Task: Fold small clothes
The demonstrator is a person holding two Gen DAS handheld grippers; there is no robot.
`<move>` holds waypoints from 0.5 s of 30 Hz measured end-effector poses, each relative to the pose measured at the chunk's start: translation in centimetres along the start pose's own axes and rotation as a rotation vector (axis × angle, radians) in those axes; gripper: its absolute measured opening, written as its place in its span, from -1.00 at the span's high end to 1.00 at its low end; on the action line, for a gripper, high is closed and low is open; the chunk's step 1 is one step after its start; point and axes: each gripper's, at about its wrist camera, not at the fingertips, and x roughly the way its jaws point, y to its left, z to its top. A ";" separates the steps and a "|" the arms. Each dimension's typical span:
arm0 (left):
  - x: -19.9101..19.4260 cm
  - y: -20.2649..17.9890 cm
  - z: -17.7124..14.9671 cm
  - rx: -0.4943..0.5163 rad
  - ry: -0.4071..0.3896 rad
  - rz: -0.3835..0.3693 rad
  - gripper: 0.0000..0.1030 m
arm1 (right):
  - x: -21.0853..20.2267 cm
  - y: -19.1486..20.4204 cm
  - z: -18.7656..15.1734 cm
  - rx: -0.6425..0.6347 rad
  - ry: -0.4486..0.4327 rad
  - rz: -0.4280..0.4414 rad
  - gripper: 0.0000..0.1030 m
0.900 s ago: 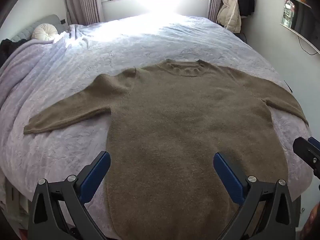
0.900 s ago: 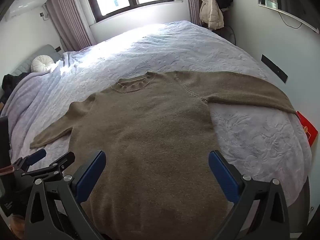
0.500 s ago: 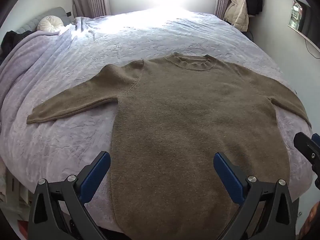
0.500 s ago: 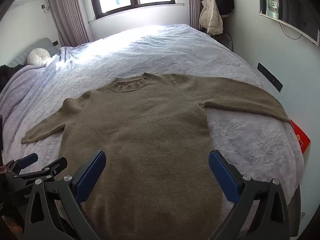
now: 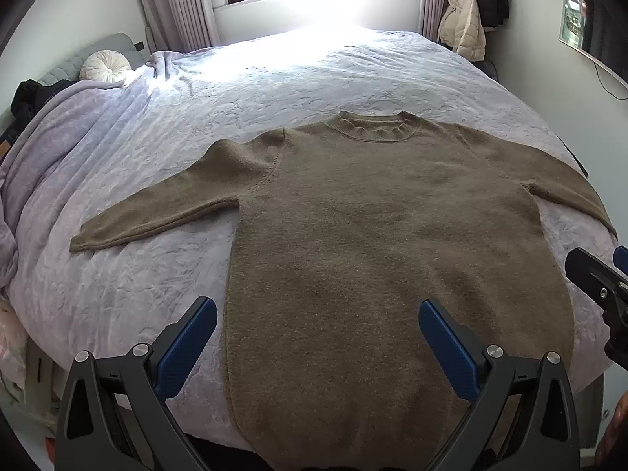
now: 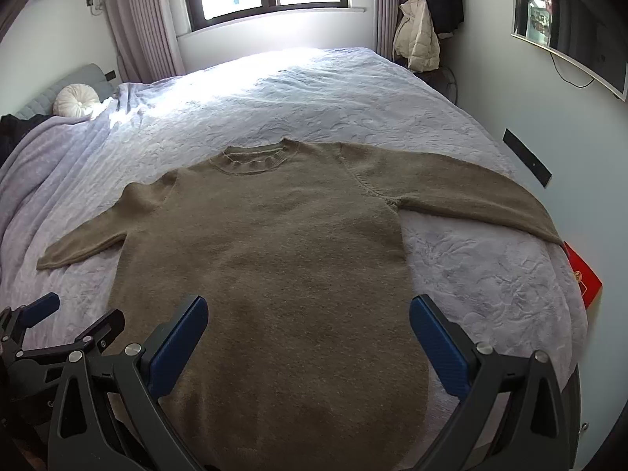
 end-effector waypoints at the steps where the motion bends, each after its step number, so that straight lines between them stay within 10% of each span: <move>1: 0.0 -0.1 -0.1 0.004 -0.001 0.004 -1.00 | 0.0 -0.1 0.0 0.001 0.000 0.001 -0.99; 15: -0.4 -0.9 -0.1 0.022 0.001 0.011 -1.00 | -0.3 -0.7 0.0 0.012 -0.008 -0.001 -0.99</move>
